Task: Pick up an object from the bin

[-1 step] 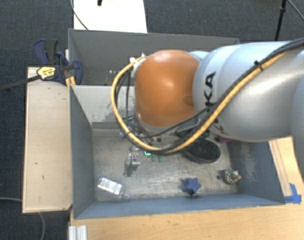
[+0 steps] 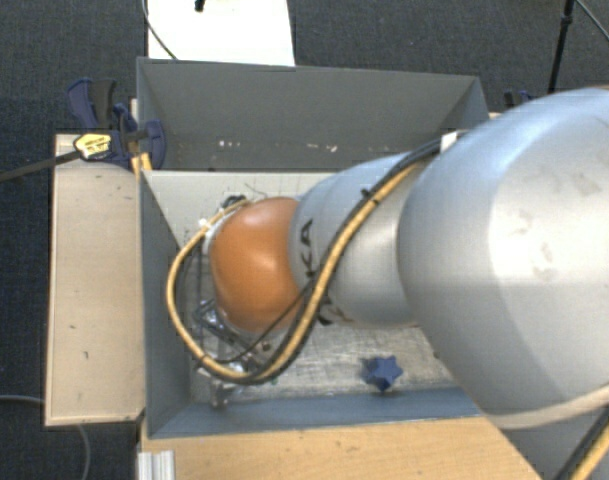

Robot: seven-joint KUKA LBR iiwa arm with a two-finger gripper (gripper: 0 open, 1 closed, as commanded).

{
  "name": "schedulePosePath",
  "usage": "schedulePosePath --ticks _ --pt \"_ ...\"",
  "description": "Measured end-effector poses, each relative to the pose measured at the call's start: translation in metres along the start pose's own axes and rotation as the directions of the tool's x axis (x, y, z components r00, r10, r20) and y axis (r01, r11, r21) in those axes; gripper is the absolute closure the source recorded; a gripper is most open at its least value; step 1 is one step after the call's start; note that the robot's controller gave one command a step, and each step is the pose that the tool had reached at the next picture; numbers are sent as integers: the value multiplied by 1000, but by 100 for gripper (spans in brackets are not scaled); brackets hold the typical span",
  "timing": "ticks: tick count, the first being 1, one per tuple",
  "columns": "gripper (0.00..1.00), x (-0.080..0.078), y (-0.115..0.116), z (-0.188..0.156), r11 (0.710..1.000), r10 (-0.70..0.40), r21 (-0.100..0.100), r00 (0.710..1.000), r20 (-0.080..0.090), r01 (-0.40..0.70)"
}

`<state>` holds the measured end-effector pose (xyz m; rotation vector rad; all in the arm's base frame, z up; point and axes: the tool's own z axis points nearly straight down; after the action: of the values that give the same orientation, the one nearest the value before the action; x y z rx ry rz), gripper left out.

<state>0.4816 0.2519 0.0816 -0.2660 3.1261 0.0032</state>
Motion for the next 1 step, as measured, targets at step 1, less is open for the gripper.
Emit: schedulePosePath --ticks 1 --pt "0 5 -1 -19 988 -155 -1 988 2 155"
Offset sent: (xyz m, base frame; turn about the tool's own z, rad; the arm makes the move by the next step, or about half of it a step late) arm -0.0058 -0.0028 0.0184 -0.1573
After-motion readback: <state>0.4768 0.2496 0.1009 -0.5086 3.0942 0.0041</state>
